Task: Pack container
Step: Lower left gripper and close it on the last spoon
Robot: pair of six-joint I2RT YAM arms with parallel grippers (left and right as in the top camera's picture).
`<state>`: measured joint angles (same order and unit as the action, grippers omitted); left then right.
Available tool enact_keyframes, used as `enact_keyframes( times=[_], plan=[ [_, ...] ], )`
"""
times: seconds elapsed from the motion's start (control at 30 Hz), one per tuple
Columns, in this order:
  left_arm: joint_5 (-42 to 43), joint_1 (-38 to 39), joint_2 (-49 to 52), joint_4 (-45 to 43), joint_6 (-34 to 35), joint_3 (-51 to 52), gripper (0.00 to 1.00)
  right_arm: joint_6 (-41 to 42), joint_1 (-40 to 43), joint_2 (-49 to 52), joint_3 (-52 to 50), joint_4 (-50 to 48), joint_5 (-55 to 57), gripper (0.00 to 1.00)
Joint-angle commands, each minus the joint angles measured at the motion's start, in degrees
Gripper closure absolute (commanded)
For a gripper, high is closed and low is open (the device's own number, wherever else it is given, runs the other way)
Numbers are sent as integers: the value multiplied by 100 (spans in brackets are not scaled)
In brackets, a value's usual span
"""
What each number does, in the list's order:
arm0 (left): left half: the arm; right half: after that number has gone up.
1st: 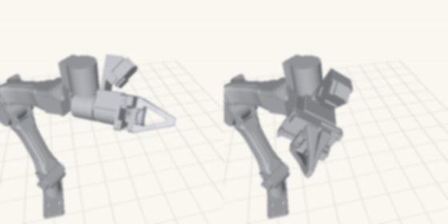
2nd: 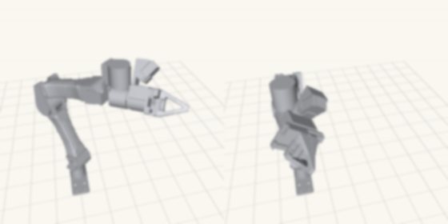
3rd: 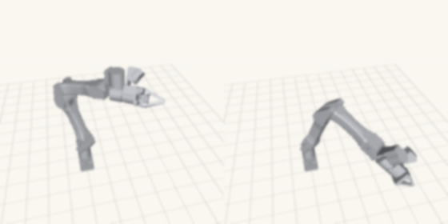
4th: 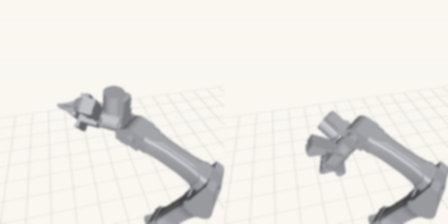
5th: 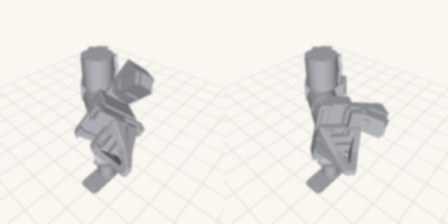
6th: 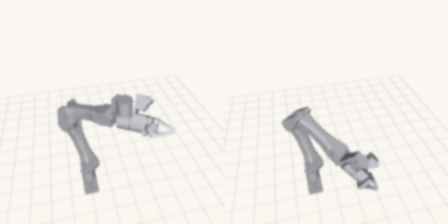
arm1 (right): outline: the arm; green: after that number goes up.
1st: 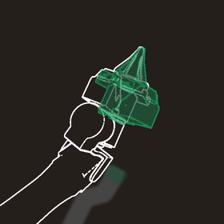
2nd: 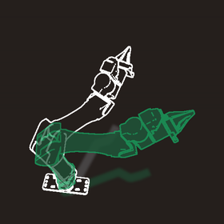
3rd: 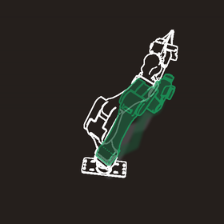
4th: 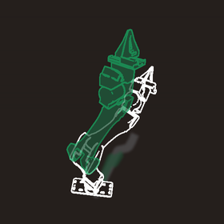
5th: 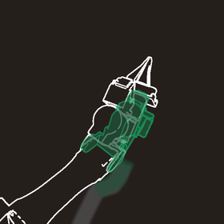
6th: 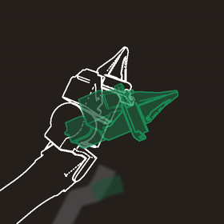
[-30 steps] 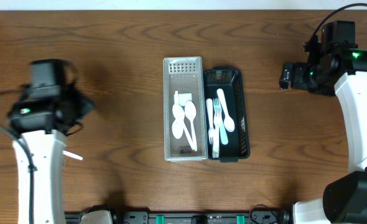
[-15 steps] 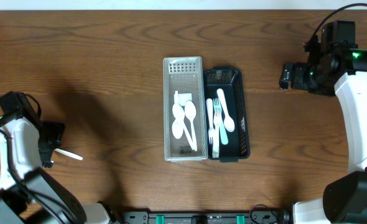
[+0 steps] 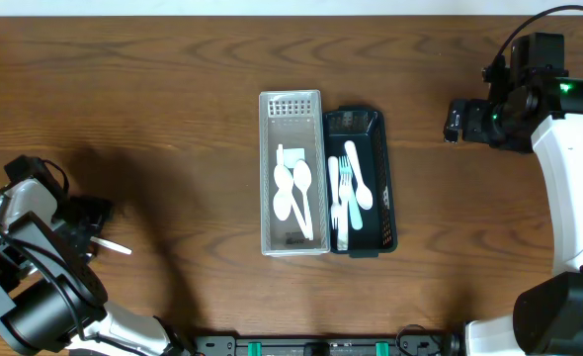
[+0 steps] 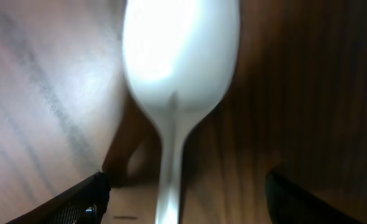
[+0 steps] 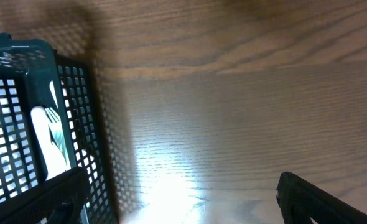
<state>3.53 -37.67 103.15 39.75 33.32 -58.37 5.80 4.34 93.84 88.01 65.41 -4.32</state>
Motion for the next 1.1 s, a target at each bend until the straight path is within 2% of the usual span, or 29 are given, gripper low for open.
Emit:
enact_keyframes(
  times=[0.0,0.2,0.3,0.37,0.4,0.43,0.5,0.57,0.7,1.07],
  plan=[
    [35,-31,186,-87,-361,24,18,-76,52,35,-17,11,7,1],
    [37,-31,317,-59,-479,31,19,-74,52,35,-17,13,90,1],
    [37,-31,326,26,-479,31,26,-74,52,35,-17,13,90,1],
    [37,-31,326,70,-481,31,37,-74,52,35,-17,13,92,1],
    [35,-31,326,87,-481,31,46,-74,52,35,-17,13,92,1],
    [37,-31,326,94,-481,31,62,-74,52,35,-17,13,92,1],
    [37,-31,326,94,-481,31,79,-74,52,35,-17,13,90,1],
    [35,-31,326,94,-481,31,85,-74,52,35,-17,15,90,1],
    [35,-31,326,111,-481,31,94,-74,52,35,-17,22,90,1],
    [37,-22,282,195,-525,28,94,-74,52,35,-17,11,90,1]
  ],
)
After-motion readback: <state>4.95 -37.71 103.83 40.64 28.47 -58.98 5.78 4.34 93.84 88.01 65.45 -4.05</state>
